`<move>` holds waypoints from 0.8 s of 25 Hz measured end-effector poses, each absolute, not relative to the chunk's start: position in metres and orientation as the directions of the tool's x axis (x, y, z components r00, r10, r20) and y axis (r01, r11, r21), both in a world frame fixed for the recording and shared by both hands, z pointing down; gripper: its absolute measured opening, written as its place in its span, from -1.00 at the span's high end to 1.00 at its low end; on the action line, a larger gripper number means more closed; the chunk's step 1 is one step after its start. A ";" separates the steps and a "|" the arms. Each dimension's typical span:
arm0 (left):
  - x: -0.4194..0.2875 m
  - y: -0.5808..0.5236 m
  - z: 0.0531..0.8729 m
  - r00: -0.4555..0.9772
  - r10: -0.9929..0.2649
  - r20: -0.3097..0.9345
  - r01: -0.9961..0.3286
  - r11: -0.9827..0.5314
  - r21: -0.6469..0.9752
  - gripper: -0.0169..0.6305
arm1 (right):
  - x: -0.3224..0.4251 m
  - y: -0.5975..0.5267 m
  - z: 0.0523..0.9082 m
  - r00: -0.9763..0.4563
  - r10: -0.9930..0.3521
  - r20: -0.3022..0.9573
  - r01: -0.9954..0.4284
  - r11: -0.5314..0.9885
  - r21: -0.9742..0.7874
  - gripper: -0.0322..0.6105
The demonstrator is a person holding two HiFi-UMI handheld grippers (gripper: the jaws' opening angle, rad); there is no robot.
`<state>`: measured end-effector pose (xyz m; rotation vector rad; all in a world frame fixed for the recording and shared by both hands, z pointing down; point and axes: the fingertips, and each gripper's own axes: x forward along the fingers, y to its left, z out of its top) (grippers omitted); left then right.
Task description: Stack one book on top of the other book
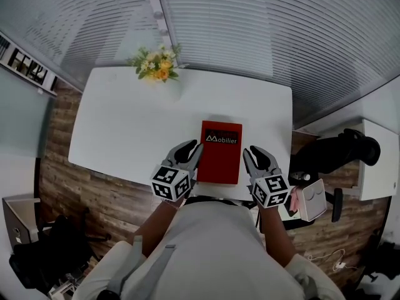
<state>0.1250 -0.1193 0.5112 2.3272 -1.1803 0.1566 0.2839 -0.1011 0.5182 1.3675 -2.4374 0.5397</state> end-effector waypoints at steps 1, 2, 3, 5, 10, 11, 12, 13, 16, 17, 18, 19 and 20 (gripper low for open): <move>0.125 -0.120 0.500 0.614 -0.728 0.303 -0.778 -0.493 0.390 0.71 | 0.283 -0.101 0.508 -0.509 -0.755 0.413 -0.857 0.486 -0.168 0.64; 0.126 -0.120 0.490 0.616 -0.736 0.281 -0.776 -0.503 0.382 0.73 | 0.282 -0.102 0.498 -0.513 -0.761 0.398 -0.855 0.494 -0.158 0.66; 0.126 -0.120 0.480 0.618 -0.742 0.261 -0.773 -0.513 0.372 0.76 | 0.282 -0.102 0.488 -0.516 -0.766 0.382 -0.853 0.501 -0.148 0.68; 0.128 -0.119 0.460 0.624 -0.748 0.226 -0.768 -0.534 0.353 0.79 | 0.280 -0.101 0.466 -0.521 -0.779 0.348 -0.850 0.511 -0.129 0.71; 0.129 -0.116 0.417 0.633 -0.760 0.144 -0.756 -0.568 0.325 0.84 | 0.274 -0.099 0.414 -0.531 -0.802 0.273 -0.842 0.535 -0.069 0.77; 0.128 -0.116 0.410 0.634 -0.762 0.129 -0.753 -0.571 0.328 0.86 | 0.273 -0.098 0.405 -0.535 -0.803 0.262 -0.839 0.541 -0.057 0.77; 0.128 -0.116 0.403 0.635 -0.764 0.114 -0.749 -0.573 0.333 0.87 | 0.271 -0.097 0.397 -0.538 -0.805 0.251 -0.837 0.546 -0.044 0.78; 0.127 -0.115 0.396 0.634 -0.767 0.100 -0.747 -0.574 0.335 0.87 | 0.270 -0.096 0.389 -0.541 -0.807 0.238 -0.834 0.550 -0.031 0.79; 0.124 -0.114 0.374 0.625 -0.778 0.067 -0.753 -0.576 0.319 0.90 | 0.267 -0.093 0.365 -0.544 -0.815 0.200 -0.831 0.556 0.001 0.83; 0.124 -0.113 0.367 0.622 -0.781 0.058 -0.756 -0.579 0.305 0.91 | 0.267 -0.092 0.358 -0.545 -0.816 0.192 -0.831 0.557 0.008 0.84; 0.123 -0.112 0.359 0.619 -0.784 0.049 -0.760 -0.582 0.289 0.91 | 0.266 -0.091 0.352 -0.546 -0.817 0.184 -0.830 0.558 0.015 0.84; 0.123 -0.111 0.351 0.618 -0.785 0.040 -0.763 -0.587 0.271 0.92 | 0.265 -0.089 0.346 -0.548 -0.818 0.177 -0.829 0.559 0.021 0.85; 0.123 -0.109 0.344 0.618 -0.786 0.029 -0.765 -0.592 0.253 0.93 | 0.265 -0.088 0.340 -0.549 -0.818 0.170 -0.827 0.561 0.026 0.85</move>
